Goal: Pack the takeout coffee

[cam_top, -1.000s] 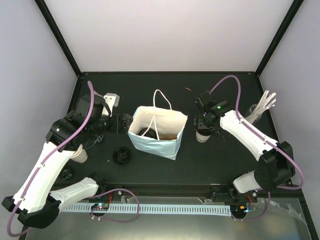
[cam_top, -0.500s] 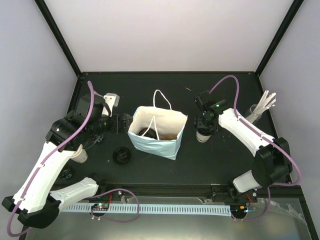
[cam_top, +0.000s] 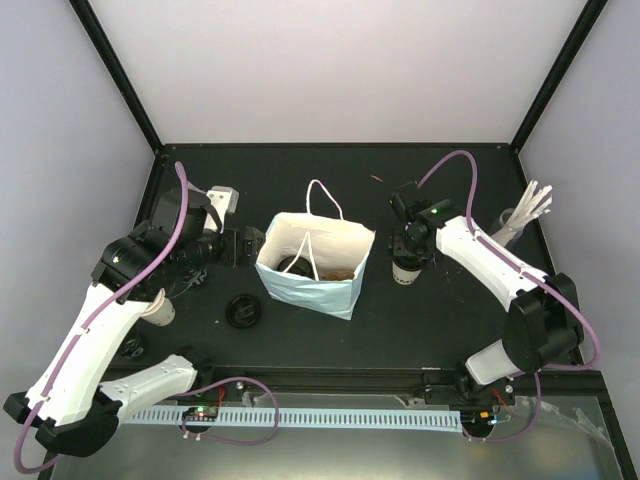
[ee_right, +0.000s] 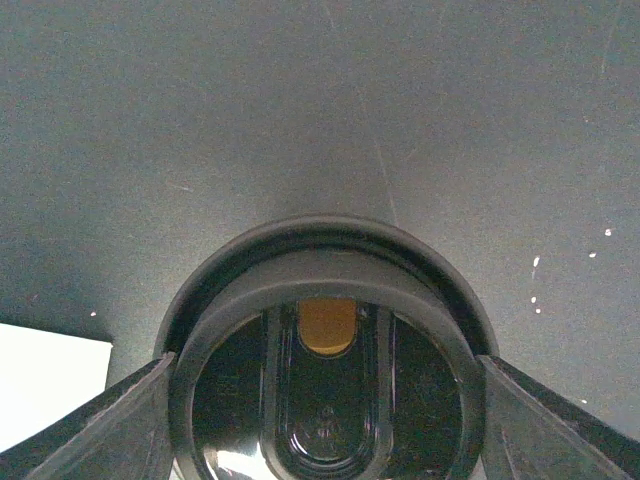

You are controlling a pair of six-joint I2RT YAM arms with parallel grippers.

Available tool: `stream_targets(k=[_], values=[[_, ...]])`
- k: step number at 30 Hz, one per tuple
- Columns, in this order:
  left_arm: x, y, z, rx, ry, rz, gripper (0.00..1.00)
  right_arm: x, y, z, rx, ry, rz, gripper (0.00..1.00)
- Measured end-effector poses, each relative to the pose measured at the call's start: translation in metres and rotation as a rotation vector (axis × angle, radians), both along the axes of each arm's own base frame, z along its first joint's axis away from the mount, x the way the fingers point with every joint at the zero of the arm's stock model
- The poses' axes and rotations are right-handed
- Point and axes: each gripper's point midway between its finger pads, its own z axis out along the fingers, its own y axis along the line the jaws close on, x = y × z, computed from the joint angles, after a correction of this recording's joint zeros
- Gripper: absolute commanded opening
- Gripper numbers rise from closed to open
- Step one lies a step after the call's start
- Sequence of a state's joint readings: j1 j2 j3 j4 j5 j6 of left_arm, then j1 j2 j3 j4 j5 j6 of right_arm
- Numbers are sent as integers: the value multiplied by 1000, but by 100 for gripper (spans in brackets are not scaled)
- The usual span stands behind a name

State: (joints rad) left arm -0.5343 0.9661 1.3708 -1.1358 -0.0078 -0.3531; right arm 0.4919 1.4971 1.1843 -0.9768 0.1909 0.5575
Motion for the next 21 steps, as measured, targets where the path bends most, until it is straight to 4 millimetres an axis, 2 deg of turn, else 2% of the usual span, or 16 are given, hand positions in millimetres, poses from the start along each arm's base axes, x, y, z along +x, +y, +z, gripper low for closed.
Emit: stream_targets(k=[6,10,15,21], values=[[1,1,0,6,-3,4,99,-4,-3,6,-1,-3,1,76],[1,1,0,6,-3,5,99,-4,-4,24,5,-32,-1,75],[1,1,0,6,-3,5,99,-3,-5,64,35,-119,20,74],[3,0,-1,3,-7,4,99,-8,-7,135,96,-294,84,71]])
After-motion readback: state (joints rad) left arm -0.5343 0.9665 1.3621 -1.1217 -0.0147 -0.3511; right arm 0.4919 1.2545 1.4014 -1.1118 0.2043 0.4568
